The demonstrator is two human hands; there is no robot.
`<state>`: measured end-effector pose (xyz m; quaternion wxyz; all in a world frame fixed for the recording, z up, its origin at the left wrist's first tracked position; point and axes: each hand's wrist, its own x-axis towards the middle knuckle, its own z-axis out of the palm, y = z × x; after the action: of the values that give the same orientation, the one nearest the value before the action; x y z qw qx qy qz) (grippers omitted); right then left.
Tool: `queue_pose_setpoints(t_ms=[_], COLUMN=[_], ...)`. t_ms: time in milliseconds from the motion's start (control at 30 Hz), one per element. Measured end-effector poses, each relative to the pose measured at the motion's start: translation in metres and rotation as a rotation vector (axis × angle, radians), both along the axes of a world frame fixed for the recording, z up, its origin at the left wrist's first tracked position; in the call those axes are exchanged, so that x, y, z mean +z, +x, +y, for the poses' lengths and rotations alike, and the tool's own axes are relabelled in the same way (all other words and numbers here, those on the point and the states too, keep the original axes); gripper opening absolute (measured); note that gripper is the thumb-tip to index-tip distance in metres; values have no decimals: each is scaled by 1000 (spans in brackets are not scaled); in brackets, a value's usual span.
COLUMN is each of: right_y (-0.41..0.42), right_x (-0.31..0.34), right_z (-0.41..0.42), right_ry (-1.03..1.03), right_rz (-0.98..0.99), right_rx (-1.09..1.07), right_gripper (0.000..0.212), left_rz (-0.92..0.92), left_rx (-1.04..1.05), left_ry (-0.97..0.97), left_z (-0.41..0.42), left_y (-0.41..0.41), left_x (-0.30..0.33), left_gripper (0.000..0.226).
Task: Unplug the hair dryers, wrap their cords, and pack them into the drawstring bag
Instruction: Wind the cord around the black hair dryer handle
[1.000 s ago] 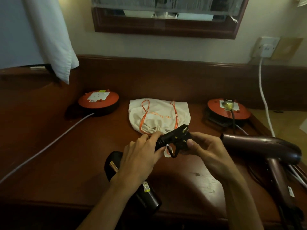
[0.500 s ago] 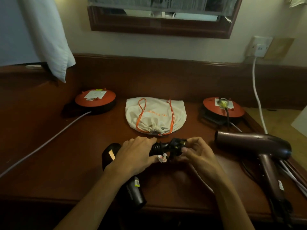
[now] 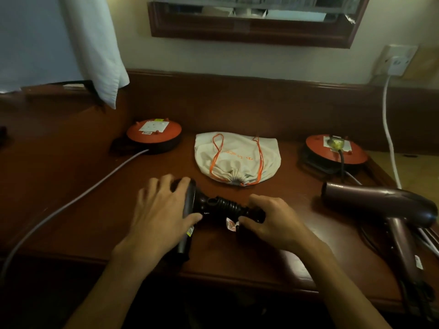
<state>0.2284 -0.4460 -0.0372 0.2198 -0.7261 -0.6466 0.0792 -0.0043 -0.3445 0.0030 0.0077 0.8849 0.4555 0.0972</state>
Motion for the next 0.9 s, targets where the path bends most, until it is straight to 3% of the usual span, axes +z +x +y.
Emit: queue_pose_setpoints(t_ms=[133, 267, 467, 667, 900], right_y=[-6, -21, -89, -135, -164], right_x=[17, 8, -23, -34, -36], right_z=[14, 51, 101, 148, 197], right_ry=[-54, -41, -36, 70, 83], right_rz=[54, 290, 528, 480, 451], right_rx=[42, 189, 186, 89, -30], right_gripper=[42, 64, 63, 61, 64], left_rz=[-200, -198, -202, -245, -173], left_rx=[104, 109, 120, 8, -64], left_ry=[-42, 77, 80, -115, -190], left_z=[18, 44, 105, 177, 232], left_y=[-22, -13, -13, -31, -32], left_x=[-23, -41, -64, -56, -46], left_gripper=[70, 53, 72, 51, 51])
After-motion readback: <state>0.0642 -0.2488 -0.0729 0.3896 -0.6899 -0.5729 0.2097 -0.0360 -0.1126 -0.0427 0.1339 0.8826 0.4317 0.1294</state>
